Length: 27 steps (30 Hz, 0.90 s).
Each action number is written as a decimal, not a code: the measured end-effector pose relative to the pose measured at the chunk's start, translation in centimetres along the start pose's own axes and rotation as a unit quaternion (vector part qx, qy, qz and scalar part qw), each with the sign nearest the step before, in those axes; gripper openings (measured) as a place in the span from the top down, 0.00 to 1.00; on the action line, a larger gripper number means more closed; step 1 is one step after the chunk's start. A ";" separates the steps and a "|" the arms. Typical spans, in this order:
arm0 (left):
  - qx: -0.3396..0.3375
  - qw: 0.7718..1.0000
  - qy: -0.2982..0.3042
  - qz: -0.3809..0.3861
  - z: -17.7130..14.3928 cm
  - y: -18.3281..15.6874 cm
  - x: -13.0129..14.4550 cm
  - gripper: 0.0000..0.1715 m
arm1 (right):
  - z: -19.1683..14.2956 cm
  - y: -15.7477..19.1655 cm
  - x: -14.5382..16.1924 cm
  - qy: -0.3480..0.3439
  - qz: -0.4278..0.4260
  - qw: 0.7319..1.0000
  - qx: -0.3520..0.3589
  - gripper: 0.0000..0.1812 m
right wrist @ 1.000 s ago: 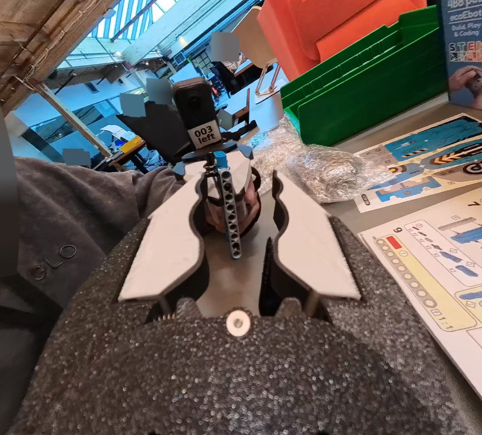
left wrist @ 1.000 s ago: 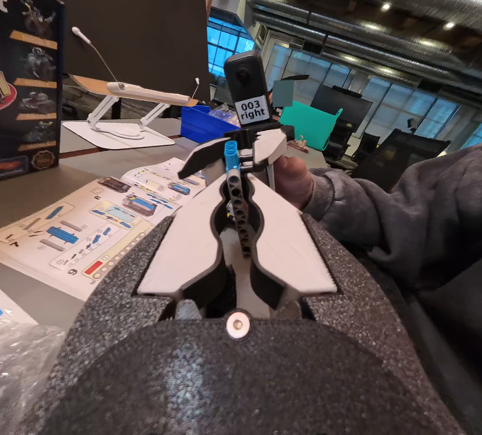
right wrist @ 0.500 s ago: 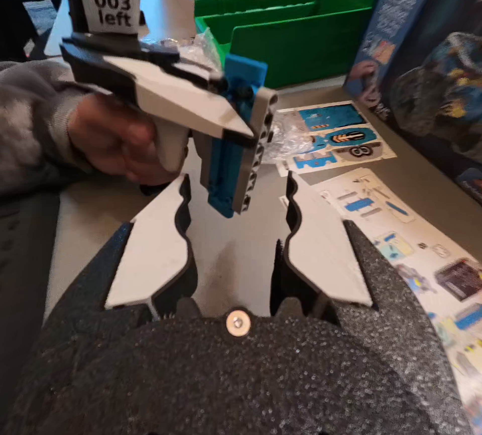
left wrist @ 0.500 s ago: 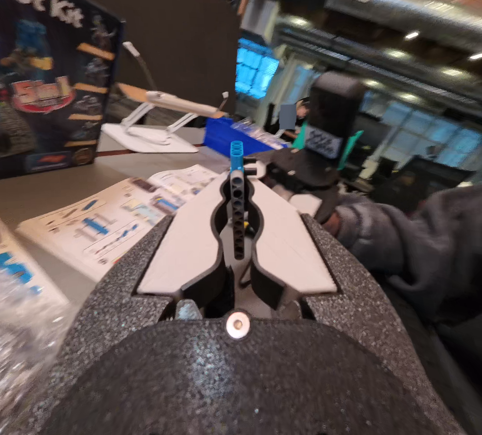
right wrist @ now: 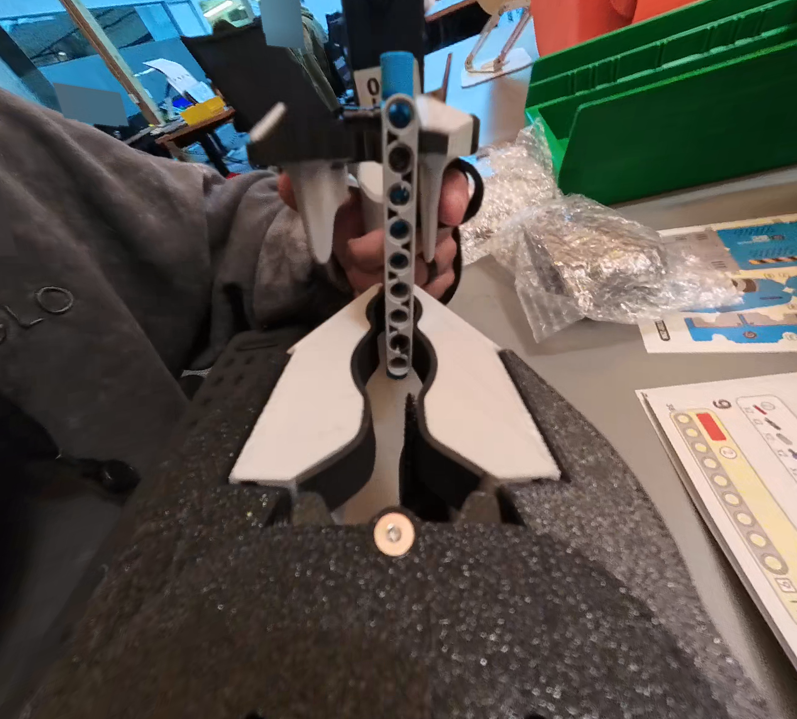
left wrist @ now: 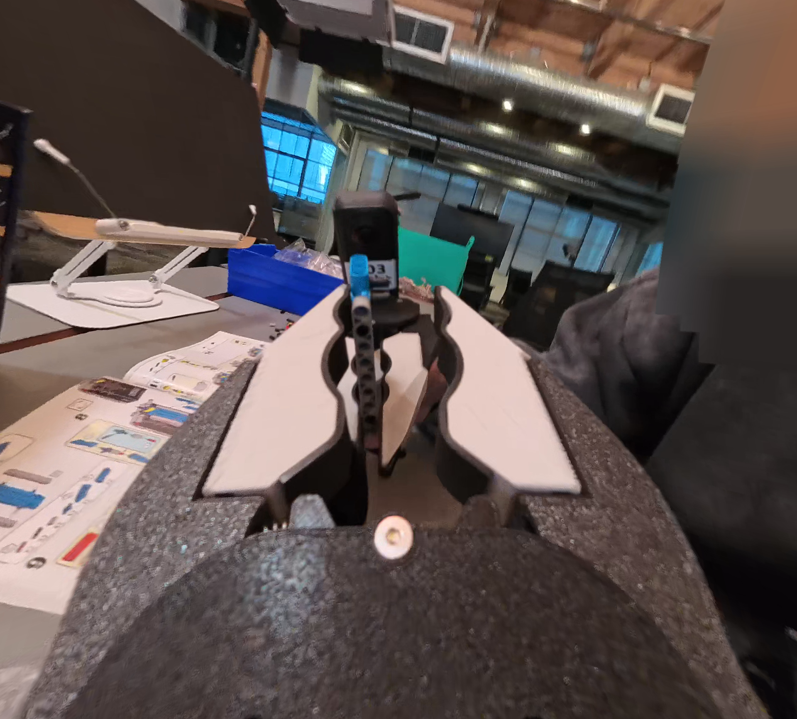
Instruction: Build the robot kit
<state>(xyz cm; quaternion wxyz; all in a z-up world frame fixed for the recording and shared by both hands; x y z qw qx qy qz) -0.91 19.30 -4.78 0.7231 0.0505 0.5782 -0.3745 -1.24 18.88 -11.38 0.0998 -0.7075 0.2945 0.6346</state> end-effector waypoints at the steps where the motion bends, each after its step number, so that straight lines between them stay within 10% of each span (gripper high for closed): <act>1: -0.007 1.000 -0.011 -0.017 0.0 0.3 -0.1 0.79 | 0.2 -0.3 0.3 0.005 0.006 1.000 0.008 0.97; 23: -0.040 0.998 0.015 0.039 -0.1 0.6 0.5 0.91 | 1.0 0.2 0.5 0.017 0.005 1.000 0.004 0.97; 27: -0.110 0.993 0.012 0.035 -0.7 3.0 0.3 0.91 | 0.7 -2.3 0.9 0.044 -0.026 0.992 0.119 0.88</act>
Point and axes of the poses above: each gripper's, where its closed fingertips meet, z out along the fingers, x out of its underside, y = z × x across the jaws, the point moved 2 cm from there along -z, back along the fingers, and after that the axes turned 5 degrees about -z, right-handed, at the moved point
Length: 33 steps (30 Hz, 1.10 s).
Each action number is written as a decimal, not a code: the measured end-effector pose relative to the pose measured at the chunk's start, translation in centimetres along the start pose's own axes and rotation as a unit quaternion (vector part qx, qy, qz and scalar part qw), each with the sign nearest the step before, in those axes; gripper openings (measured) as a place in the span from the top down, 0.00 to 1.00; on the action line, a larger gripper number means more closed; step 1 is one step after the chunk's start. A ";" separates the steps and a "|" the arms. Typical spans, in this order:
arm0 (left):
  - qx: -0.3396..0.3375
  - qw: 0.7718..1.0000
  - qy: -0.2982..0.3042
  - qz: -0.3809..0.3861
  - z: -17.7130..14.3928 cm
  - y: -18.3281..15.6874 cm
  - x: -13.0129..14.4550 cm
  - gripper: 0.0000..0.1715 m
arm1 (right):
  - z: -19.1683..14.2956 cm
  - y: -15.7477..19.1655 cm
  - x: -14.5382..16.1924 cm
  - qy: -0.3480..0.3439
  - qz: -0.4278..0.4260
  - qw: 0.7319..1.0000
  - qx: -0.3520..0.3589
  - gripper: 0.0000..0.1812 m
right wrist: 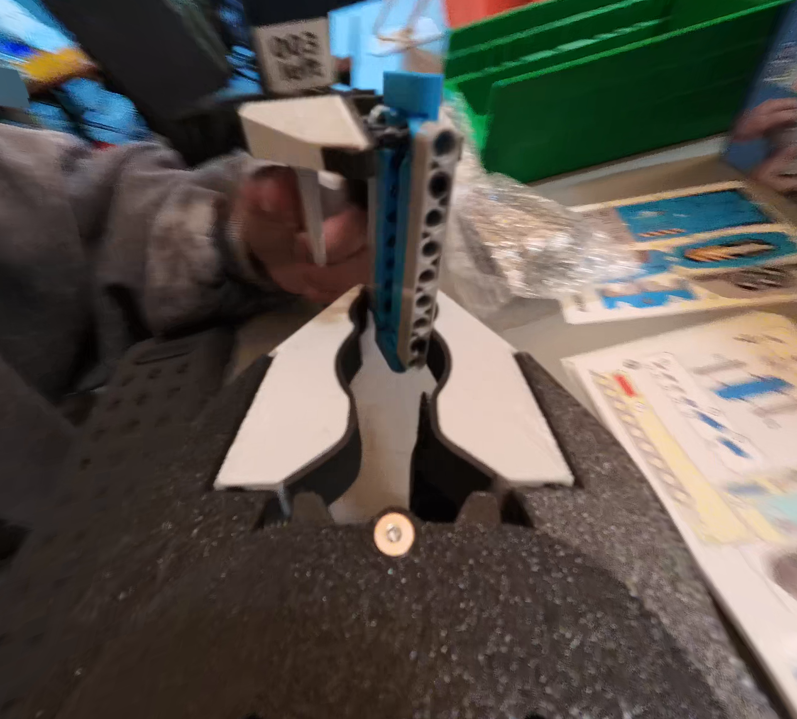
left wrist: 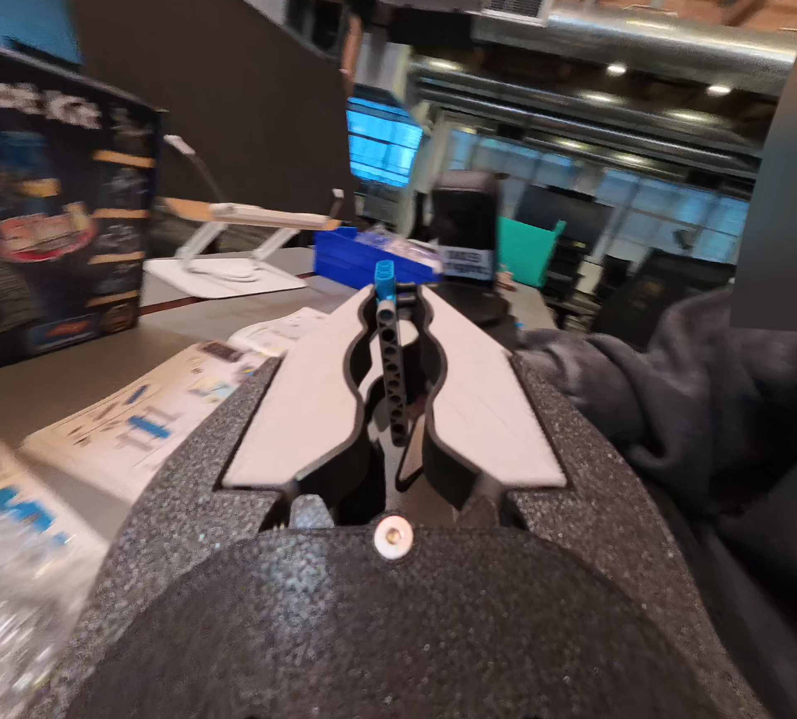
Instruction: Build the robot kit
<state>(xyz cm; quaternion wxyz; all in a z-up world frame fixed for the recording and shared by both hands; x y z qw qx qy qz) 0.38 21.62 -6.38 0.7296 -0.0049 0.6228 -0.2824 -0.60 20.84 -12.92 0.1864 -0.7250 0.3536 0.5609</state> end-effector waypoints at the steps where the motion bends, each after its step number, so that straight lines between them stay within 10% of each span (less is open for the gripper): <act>1: -0.043 0.999 -0.012 -0.002 -0.3 1.4 -0.2 0.91 | 0.0 -1.1 0.2 0.018 -0.018 0.998 0.056 0.80; 11: -0.157 0.986 -0.031 -0.042 -1.5 5.0 0.3 0.91 | 0.7 -4.0 -0.7 0.048 -0.091 0.945 0.309 0.75; 15: -0.043 0.996 -0.004 -0.073 -1.0 3.1 -0.1 0.82 | -0.3 -3.5 -0.7 0.031 -0.046 0.965 0.256 0.76; 22: 0.111 0.987 0.054 -0.102 -1.6 0.1 0.7 0.68 | -2.1 1.8 -2.9 -0.140 0.178 0.971 -0.080 0.76; 33: 0.134 0.972 0.125 -0.148 -1.2 0.0 3.2 0.76 | -1.9 1.2 -0.7 -0.045 0.101 0.993 -0.037 0.76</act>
Point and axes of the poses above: each gripper's, where its closed fingertips meet, z out along the fingers, x out of its underside, y = z × x across the jaws, the point moved 2 cm from there along -z, back along the fingers, and after that the axes turned 5 degrees about -z, right-handed, at the moved point
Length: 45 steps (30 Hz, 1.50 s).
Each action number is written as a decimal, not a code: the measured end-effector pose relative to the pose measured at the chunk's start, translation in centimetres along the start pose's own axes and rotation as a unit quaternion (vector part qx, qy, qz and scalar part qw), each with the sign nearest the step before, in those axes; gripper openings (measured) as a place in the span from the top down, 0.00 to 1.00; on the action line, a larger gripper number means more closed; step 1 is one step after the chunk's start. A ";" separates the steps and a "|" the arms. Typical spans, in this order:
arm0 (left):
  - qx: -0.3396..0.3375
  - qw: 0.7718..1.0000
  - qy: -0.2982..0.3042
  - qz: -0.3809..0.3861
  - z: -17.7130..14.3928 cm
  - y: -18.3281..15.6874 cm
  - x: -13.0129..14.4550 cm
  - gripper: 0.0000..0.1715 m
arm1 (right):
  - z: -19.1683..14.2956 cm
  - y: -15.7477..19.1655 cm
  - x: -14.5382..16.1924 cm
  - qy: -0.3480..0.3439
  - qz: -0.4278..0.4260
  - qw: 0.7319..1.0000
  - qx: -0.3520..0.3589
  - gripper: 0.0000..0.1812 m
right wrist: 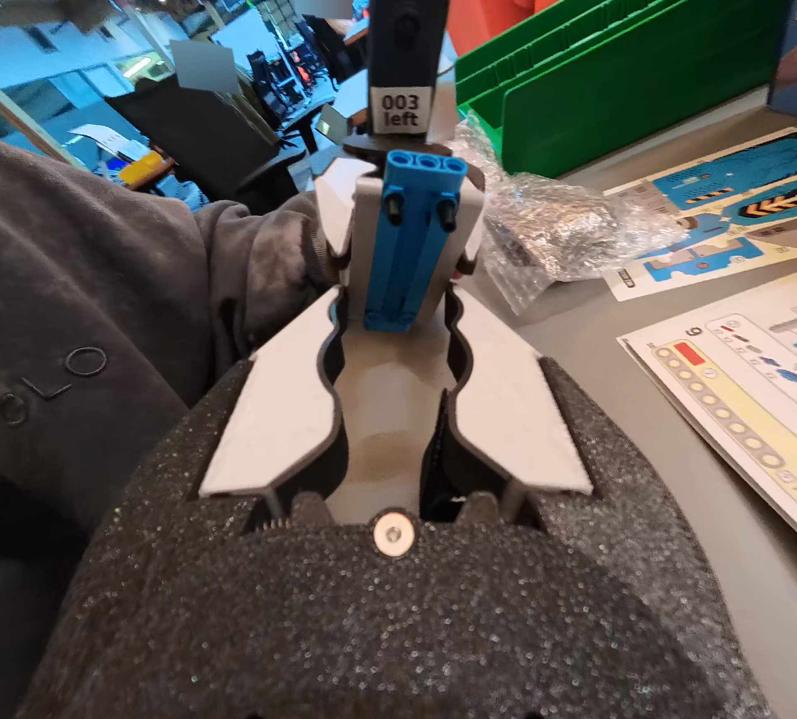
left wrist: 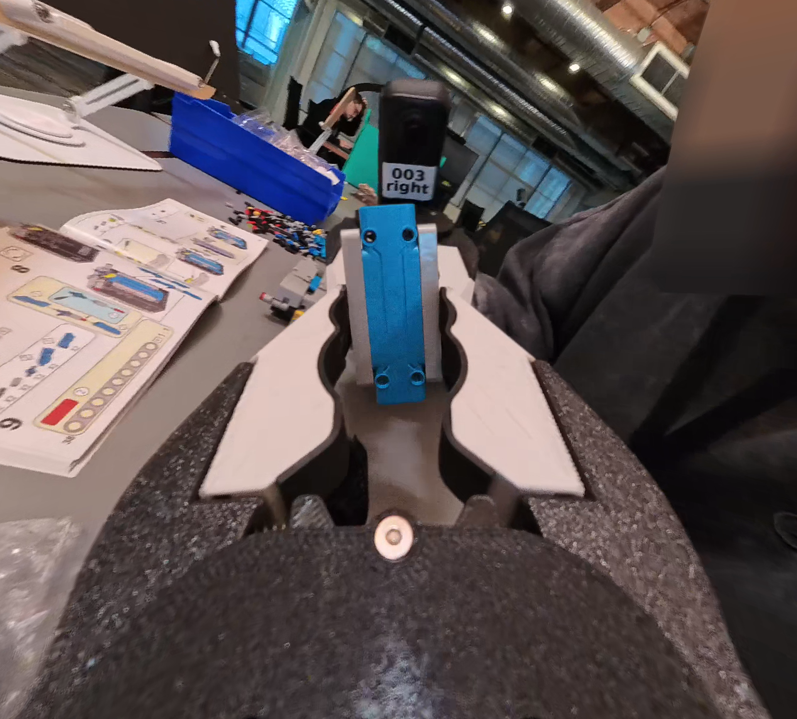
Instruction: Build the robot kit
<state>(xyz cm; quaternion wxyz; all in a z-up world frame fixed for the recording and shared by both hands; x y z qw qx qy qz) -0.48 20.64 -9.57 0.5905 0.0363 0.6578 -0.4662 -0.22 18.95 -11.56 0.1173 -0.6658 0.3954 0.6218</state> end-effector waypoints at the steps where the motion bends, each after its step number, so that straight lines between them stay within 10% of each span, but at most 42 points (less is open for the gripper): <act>1: -0.015 1.000 -0.001 0.010 -0.1 0.2 0.0 0.76 | 0.0 -0.3 0.1 0.001 -0.001 1.000 0.010 0.76; 16: -0.261 0.962 0.024 0.082 -1.5 5.8 0.8 0.76 | -8.9 -10.1 -0.7 0.017 -0.027 0.950 0.310 0.72; 31: -0.310 0.930 0.197 0.026 -1.1 7.7 6.2 0.76 | -8.3 -9.6 1.4 0.084 -0.003 0.958 0.276 0.76; 45: -0.381 0.866 0.290 0.141 -1.5 8.6 8.0 0.76 | -11.6 -11.1 1.4 0.123 -0.019 0.933 0.336 0.76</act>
Point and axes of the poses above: each gripper's, where its closed fingertips meet, z out along the fingers, x out of its underside, y = z × x across the jaws, the point moved 2 cm from there along -z, back along the fingers, and after that the axes turned 5 degrees about -z, right-handed, at the moved point
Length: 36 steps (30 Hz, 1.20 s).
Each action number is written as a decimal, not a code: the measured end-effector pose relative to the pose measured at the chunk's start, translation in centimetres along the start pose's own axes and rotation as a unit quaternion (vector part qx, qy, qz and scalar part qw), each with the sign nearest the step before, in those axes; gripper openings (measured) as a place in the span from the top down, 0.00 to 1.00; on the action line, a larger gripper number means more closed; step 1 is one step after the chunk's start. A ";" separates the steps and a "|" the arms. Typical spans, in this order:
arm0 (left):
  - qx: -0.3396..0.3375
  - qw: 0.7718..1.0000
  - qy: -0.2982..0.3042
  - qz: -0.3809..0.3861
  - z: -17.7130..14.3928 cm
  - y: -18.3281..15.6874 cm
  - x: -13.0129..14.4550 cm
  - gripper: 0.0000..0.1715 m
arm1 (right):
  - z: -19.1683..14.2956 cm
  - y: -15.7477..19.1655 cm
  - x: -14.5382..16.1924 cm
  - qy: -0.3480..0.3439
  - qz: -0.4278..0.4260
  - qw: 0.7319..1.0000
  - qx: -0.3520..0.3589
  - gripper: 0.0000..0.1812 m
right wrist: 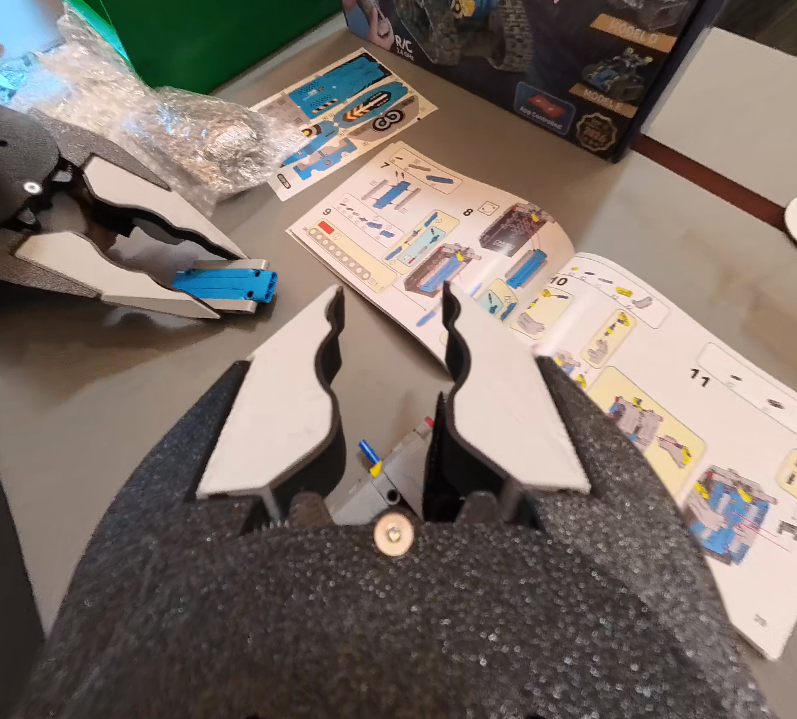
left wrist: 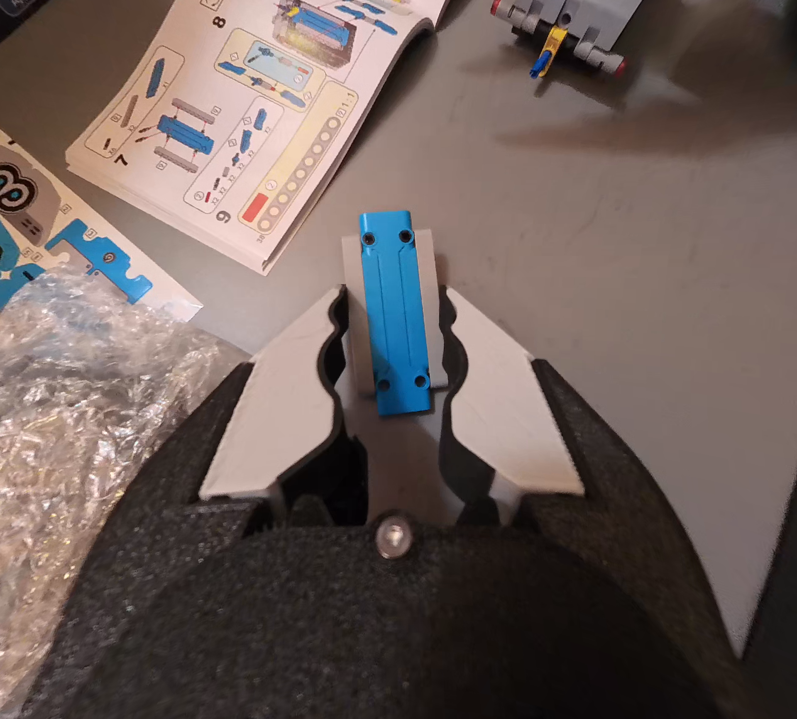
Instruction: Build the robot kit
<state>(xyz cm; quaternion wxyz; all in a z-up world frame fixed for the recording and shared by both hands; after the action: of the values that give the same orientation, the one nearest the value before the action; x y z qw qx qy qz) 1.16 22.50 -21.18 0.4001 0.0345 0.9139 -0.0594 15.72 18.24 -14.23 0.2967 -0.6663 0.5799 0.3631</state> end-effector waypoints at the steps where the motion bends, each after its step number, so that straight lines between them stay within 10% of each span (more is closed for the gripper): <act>1: -0.003 1.000 0.001 0.007 0.1 0.0 0.0 0.76 | -0.2 -0.2 0.0 0.001 -0.003 1.000 0.003 0.75; 13: 0.006 1.000 0.001 -0.001 0.2 0.2 0.2 0.76 | -3.3 -4.7 2.3 0.005 0.053 0.997 0.060 0.75; 36: 0.032 0.999 0.002 -0.018 0.4 0.3 0.2 0.76 | -4.2 -2.6 3.8 0.044 0.005 0.995 0.087 0.77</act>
<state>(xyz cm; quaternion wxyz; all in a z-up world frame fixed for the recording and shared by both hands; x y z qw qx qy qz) 1.36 22.75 -21.57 0.3957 0.0310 0.9128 -0.0961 19.11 13.08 -15.08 0.3260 -0.6501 0.6253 0.2830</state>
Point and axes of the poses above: each gripper's, where its closed fingertips meet, z out along the fingers, x out of its underside, y = z × x across the jaws, the point moved 2 cm from there along -z, back along the fingers, and after that the axes turned 5 degrees about -z, right-handed, at the moved point
